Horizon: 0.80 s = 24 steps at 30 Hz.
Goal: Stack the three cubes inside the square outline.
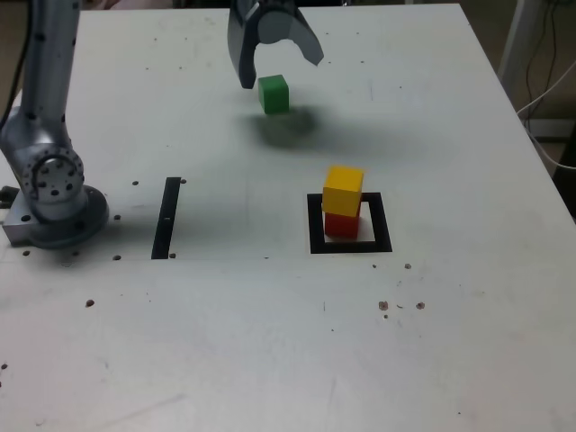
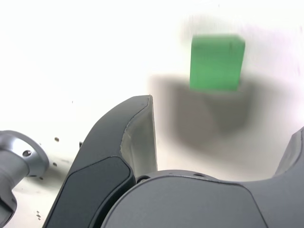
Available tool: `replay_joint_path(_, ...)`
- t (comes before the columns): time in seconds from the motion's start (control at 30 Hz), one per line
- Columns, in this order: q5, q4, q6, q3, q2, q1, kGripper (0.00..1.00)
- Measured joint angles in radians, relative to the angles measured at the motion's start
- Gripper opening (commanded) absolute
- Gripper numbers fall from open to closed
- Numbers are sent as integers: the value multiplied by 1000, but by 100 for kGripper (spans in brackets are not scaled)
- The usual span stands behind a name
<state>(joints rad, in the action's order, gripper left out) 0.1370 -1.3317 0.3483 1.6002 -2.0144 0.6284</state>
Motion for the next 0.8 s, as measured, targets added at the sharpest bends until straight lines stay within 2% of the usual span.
replay_joint_path(0.47,-4,39,26,11,-112,46,99)
replay_joint_path(0.8,-6,53,32,15,-159,69,94)
